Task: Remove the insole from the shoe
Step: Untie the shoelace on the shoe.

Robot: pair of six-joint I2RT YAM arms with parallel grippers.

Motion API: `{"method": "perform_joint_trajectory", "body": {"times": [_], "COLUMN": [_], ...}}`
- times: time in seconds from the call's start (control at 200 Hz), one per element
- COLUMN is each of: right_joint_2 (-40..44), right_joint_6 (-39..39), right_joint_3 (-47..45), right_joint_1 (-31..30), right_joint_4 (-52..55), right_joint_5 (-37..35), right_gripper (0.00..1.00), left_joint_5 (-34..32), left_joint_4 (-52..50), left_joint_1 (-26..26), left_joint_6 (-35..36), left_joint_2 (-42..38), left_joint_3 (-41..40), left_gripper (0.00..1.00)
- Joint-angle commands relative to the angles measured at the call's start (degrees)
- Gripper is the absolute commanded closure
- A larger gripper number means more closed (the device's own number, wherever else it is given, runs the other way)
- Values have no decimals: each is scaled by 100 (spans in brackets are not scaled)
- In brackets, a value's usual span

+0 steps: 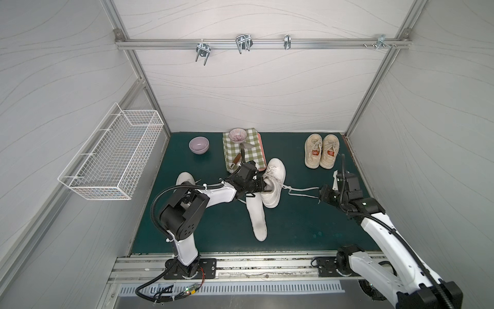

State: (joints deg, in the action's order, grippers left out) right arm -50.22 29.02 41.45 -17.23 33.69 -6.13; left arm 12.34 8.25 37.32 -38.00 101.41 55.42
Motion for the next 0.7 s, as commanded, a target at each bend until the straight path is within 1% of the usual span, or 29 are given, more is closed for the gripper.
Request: {"method": "perform_joint_trajectory", "body": {"times": [0.0, 0.045, 0.105, 0.145, 0.24, 0.3, 0.405, 0.495, 0.545, 0.67, 0.695], "right_joint_2": [-2, -35, -87, -159, -462, -679, -1034, -1327, -1468, -1712, -1744], "right_joint_6": [-258, -328, -478, -571, -719, -805, -831, -858, -893, -955, -956], "right_joint_3": [516, 643, 697, 689, 740, 750, 755, 734, 711, 680, 676], "right_joint_1": [-374, -492, -679, -889, -1449, -1686, -1938, -2009, -2056, -2187, -2200], "right_joint_4": [342, 315, 61, -149, -475, -682, -921, -1063, -1146, -1234, -1252], "right_joint_5": [-701, -668, -366, -185, -128, 23, 167, 319, 433, 422, 404], "right_gripper": [38, 36, 36, 36, 36, 36, 36, 37, 38, 40, 41], "left_joint_5": [-203, -264, -298, -314, -376, -409, -588, -650, -600, -372, -331], "left_joint_4": [-54, -199, -350, -420, -634, -807, -1071, -1126, -1094, -923, -856], "left_joint_1": [332, 442, 562, 633, 826, 943, 1105, 1154, 1155, 1160, 1155], "left_joint_6": [339, 416, 466, 490, 588, 669, 730, 715, 701, 647, 624], "left_joint_2": [-208, -183, -139, -114, -29, 29, 104, 114, 116, 55, 34], "left_joint_3": [570, 691, 830, 905, 1104, 1249, 1375, 1341, 1296, 1095, 1023], "left_gripper": [100, 100, 100, 100, 100, 100, 100, 100, 96, 87, 81]}}
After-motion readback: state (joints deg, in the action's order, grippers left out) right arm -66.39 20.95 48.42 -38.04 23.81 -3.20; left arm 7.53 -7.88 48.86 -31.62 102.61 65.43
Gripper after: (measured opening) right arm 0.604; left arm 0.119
